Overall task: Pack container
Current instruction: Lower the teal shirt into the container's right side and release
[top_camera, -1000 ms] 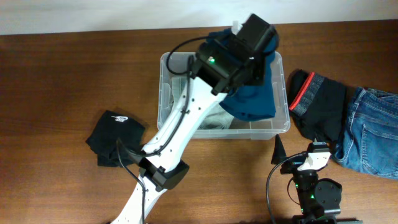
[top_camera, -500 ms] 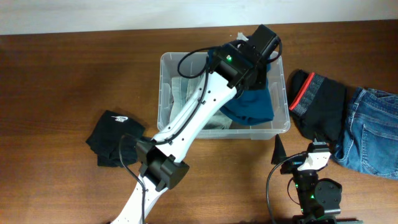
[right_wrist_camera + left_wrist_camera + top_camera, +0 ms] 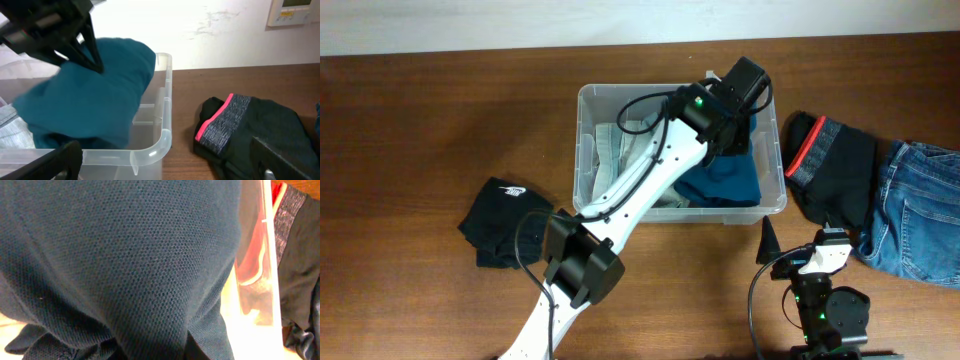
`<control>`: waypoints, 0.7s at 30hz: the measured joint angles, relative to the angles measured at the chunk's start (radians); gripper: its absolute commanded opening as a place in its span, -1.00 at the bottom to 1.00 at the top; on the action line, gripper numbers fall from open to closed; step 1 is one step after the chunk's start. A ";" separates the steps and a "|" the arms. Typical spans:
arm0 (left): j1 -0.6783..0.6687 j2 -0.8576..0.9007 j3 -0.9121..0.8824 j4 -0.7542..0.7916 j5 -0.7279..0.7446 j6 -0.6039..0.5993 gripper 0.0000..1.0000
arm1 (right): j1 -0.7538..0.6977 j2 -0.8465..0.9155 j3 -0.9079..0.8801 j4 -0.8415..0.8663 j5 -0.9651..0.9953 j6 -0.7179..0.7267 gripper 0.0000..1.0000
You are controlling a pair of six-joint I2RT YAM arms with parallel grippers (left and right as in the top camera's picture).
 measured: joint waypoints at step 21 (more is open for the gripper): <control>-0.015 0.000 -0.291 0.280 0.008 0.000 -0.99 | 0.000 0.000 0.000 0.000 0.000 0.001 0.97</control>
